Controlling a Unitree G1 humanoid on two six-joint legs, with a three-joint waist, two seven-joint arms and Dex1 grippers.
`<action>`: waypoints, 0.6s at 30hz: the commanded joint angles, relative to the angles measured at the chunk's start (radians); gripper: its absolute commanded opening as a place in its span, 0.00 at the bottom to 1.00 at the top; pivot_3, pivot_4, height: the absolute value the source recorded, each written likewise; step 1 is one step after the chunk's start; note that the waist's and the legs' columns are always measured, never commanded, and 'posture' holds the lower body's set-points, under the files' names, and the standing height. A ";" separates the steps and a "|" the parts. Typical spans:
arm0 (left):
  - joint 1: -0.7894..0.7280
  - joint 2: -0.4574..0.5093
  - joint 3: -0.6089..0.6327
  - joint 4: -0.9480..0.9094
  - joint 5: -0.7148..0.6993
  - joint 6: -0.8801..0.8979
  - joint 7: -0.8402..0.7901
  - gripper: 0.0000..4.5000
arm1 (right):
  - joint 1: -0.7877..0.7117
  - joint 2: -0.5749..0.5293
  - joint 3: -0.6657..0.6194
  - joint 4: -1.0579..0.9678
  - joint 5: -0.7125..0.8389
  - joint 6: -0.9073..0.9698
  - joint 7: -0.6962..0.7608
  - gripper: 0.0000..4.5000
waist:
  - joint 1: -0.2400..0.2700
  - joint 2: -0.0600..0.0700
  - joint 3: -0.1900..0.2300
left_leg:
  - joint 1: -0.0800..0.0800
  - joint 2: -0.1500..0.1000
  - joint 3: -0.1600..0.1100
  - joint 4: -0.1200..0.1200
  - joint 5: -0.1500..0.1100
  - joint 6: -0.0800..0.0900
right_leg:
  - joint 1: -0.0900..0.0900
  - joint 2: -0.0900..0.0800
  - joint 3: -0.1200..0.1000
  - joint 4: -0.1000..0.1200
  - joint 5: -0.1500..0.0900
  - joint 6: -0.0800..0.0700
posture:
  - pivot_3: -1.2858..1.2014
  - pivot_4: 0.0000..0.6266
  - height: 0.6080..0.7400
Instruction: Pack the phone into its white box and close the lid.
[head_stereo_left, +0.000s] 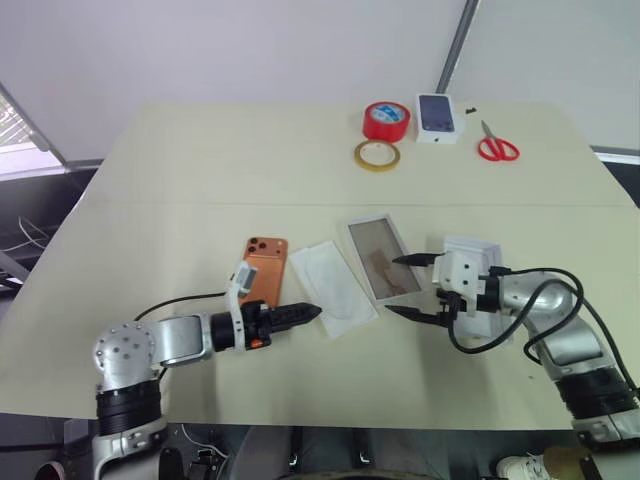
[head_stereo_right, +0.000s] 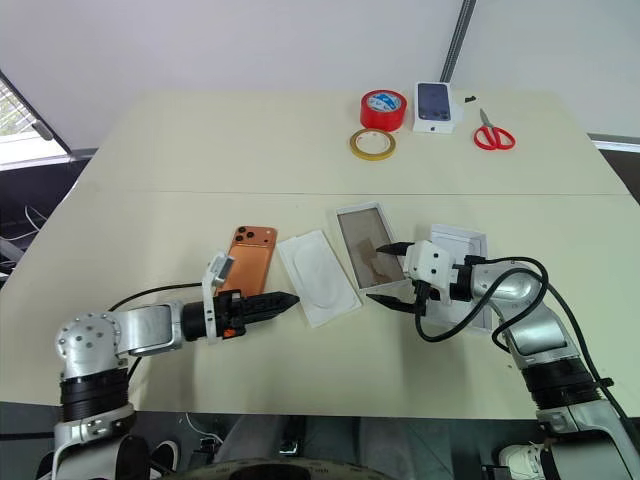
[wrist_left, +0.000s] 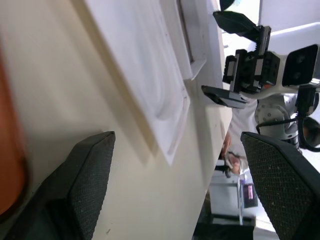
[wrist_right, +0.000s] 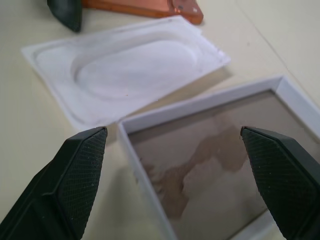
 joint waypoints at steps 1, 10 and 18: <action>0.031 0.000 -0.096 0.004 0.103 -0.056 -0.005 0.95 | -0.016 -0.001 -0.023 -0.007 0.009 -0.008 0.003 1.00 | 0.000 0.000 0.000 | 0.000 0.000 0.000 0.000 0.000 0.000 | 0.000 0.000 0.000 0.000 0.000 0.000 | 0.52 0.24 1.00; 0.079 0.039 -0.232 0.007 0.238 -0.244 -0.147 0.95 | -0.012 -0.007 -0.034 -0.020 0.012 0.001 -0.005 1.00 | -0.002 0.002 -0.001 | 0.001 0.000 0.000 0.000 0.000 0.000 | 0.001 0.000 0.000 -0.001 0.000 0.000 | 0.52 0.24 1.00; 0.070 0.013 -0.240 0.062 0.260 -0.312 -0.173 0.83 | -0.008 -0.005 -0.035 -0.027 0.011 0.003 -0.015 1.00 | -0.001 0.002 -0.001 | 0.001 0.000 0.000 0.000 -0.001 0.002 | 0.002 0.000 0.000 -0.002 -0.002 -0.003 | 0.52 0.24 1.00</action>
